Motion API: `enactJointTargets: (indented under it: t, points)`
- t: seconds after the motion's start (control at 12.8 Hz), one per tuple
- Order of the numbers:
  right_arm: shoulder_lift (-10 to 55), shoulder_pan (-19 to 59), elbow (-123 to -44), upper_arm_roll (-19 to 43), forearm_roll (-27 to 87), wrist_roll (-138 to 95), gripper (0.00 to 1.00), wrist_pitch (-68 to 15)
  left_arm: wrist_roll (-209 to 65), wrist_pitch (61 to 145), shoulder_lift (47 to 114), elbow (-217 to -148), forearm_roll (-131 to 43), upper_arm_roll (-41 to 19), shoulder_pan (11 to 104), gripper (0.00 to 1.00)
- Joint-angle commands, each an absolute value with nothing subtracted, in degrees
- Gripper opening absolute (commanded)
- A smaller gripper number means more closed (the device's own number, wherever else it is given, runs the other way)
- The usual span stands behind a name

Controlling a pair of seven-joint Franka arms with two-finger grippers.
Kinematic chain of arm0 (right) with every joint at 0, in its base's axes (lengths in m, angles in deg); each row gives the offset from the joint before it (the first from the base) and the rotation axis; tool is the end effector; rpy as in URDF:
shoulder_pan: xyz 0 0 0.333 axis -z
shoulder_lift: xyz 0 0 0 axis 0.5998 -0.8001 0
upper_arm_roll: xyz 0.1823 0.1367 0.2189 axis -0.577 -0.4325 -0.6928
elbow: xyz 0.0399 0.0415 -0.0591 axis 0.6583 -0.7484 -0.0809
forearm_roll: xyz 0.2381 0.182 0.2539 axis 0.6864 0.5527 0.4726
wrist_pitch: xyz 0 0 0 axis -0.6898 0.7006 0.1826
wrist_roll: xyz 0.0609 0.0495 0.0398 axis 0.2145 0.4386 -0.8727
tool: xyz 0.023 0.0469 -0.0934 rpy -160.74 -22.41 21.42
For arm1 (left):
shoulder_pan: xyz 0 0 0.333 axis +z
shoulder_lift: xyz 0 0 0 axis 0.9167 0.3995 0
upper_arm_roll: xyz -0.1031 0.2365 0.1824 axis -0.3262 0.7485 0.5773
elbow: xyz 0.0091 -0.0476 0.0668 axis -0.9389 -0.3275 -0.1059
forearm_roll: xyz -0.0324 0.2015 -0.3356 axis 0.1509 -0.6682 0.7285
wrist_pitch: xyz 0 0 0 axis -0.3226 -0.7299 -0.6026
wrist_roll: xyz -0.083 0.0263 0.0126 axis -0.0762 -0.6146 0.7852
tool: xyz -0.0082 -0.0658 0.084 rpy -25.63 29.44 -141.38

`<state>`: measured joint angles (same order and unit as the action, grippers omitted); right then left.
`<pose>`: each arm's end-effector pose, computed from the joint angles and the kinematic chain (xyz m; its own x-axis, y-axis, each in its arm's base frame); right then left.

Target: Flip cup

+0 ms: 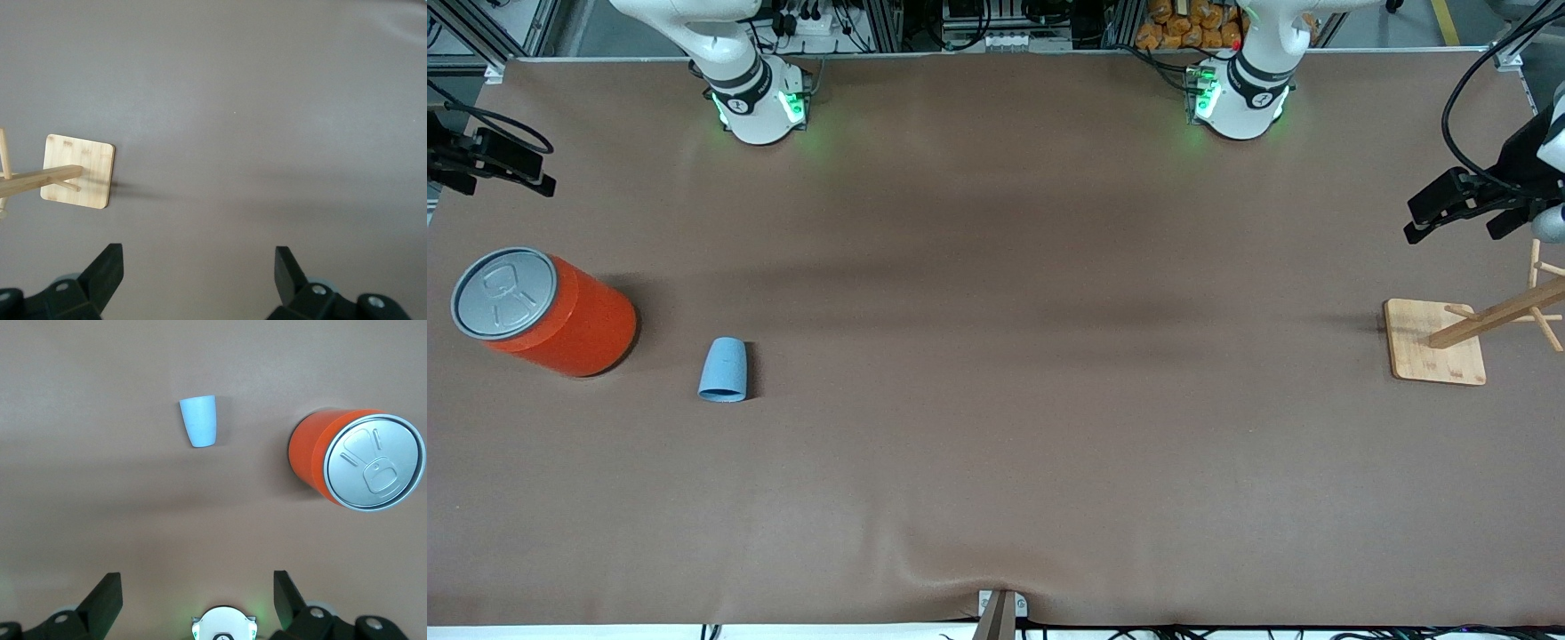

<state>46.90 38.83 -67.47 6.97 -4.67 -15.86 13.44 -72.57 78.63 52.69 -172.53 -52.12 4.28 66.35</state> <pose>0.5218 -0.0184 0.6652 0.9909 -0.0491 -0.1256 -0.0536 -0.9980 -0.0330 0.5471 -0.0329 0.6485 0.9951 0.0606 0.0776 0.0594 -0.9981 0.0176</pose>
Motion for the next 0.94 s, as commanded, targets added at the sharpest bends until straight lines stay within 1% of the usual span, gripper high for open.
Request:
enactJointTargets:
  t: [0.0,0.39,0.7,0.86]
  points:
    - [47.55,38.44,-66.71,6.80,-4.93,-15.30,1.00,14.07,-71.74,77.62,52.81,-171.63,-51.31,4.46,66.45,1.00]
    - [47.20,38.53,-67.94,6.80,-4.93,-15.12,1.00,13.46,-71.65,77.53,52.81,-171.72,-50.52,4.55,66.45,1.00]
    - [47.37,38.44,-73.38,6.80,-4.93,-15.39,1.00,9.42,-71.91,77.53,52.81,-172.07,-50.52,4.55,66.37,1.00]
    - [47.29,38.53,-77.15,6.80,-4.93,-15.65,1.00,5.66,-71.65,77.09,52.81,-172.07,-50.52,4.55,66.45,1.00]
